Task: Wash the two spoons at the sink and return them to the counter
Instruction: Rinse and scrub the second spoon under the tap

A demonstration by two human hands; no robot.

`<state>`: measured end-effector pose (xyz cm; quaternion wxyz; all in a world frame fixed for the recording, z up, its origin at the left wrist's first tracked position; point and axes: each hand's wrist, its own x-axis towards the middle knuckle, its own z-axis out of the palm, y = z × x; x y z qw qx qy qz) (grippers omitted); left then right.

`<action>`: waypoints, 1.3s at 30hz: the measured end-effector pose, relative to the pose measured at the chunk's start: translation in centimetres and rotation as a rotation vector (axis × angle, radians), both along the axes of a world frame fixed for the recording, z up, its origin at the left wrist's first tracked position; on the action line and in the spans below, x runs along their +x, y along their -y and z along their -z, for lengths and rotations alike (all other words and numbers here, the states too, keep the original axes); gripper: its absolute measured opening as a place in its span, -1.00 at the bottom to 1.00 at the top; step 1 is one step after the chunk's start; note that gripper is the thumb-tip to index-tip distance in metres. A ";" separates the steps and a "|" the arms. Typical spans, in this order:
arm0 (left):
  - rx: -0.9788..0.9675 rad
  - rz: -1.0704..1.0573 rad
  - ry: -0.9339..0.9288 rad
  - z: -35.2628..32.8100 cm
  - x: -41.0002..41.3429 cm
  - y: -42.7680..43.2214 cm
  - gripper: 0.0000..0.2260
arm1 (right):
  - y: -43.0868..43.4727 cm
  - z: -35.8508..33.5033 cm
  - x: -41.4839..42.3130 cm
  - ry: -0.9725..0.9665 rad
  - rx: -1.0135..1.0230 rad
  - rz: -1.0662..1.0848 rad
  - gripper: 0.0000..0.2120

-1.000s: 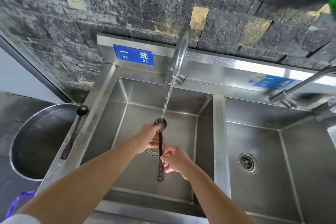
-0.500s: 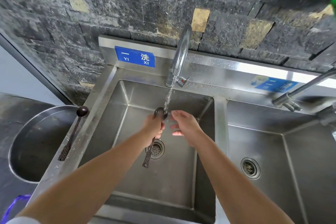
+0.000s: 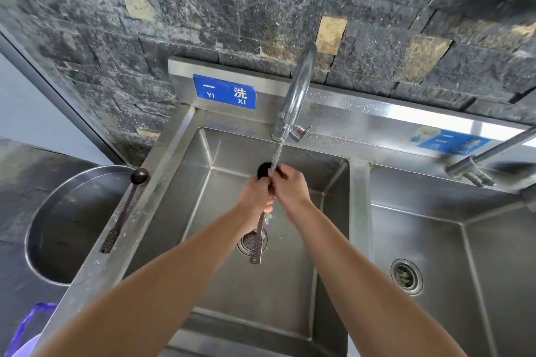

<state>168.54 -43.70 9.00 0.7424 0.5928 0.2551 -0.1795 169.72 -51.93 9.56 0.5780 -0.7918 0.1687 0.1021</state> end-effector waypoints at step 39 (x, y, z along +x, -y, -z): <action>0.115 -0.149 -0.001 -4.0 2.7 -0.1 -0.80 | 0.7 -2.2 -3.2 -0.161 -0.009 -0.214 -0.33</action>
